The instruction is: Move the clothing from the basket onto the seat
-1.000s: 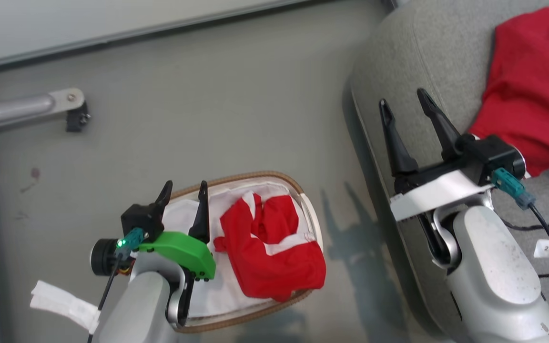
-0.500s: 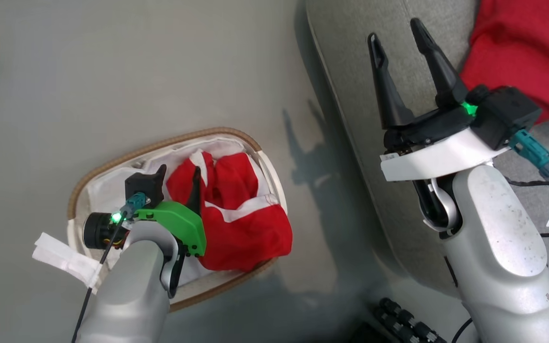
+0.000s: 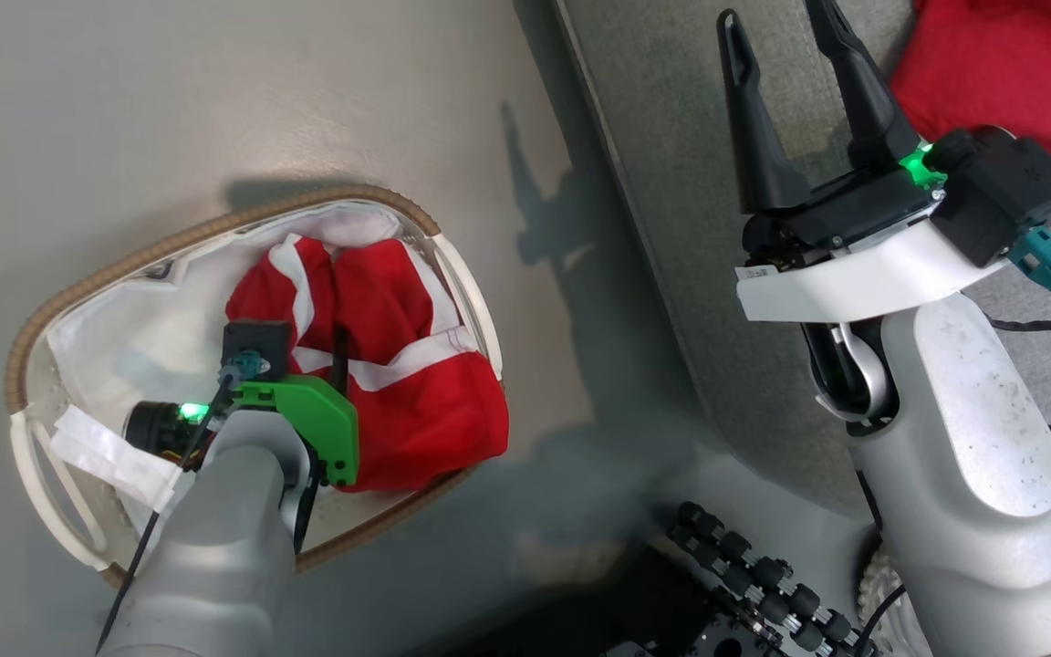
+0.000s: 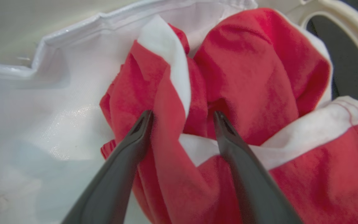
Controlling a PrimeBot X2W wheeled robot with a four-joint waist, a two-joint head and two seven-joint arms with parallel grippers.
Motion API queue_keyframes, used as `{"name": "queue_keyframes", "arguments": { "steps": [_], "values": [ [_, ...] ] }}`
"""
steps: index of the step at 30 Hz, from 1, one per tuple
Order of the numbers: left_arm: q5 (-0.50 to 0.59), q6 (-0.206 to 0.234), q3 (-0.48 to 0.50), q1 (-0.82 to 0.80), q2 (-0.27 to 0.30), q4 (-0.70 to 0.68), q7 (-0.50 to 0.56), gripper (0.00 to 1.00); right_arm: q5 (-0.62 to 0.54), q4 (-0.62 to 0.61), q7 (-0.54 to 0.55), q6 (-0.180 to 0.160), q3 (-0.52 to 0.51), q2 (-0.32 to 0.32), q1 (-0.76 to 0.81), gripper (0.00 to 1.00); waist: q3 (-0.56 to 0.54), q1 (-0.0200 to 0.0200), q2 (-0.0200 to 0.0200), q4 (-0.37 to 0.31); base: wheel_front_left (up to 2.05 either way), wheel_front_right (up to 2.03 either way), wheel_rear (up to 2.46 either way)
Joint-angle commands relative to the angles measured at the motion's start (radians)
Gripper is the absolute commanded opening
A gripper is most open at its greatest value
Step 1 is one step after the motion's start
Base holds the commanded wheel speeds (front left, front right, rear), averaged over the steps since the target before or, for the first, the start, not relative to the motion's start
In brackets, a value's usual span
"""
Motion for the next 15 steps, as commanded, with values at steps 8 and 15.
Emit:
{"name": "queue_keyframes", "arguments": {
  "steps": [8,15],
  "values": [
    [0.004,0.014,-0.014,-0.064,0.018,0.048,0.031,0.81,0.008,-0.02,0.0,-0.001,-0.006,0.0,-0.024,1.0,0.073,-0.0001,0.0,-0.011,0.0,0.0,0.0],
    [-0.002,-0.001,-0.03,-0.048,0.016,0.057,0.025,0.0,0.012,0.004,0.0,-0.001,0.005,-0.001,-0.029,1.0,0.045,-0.0001,0.0,-0.003,0.0,0.0,0.0]
  ]
}}
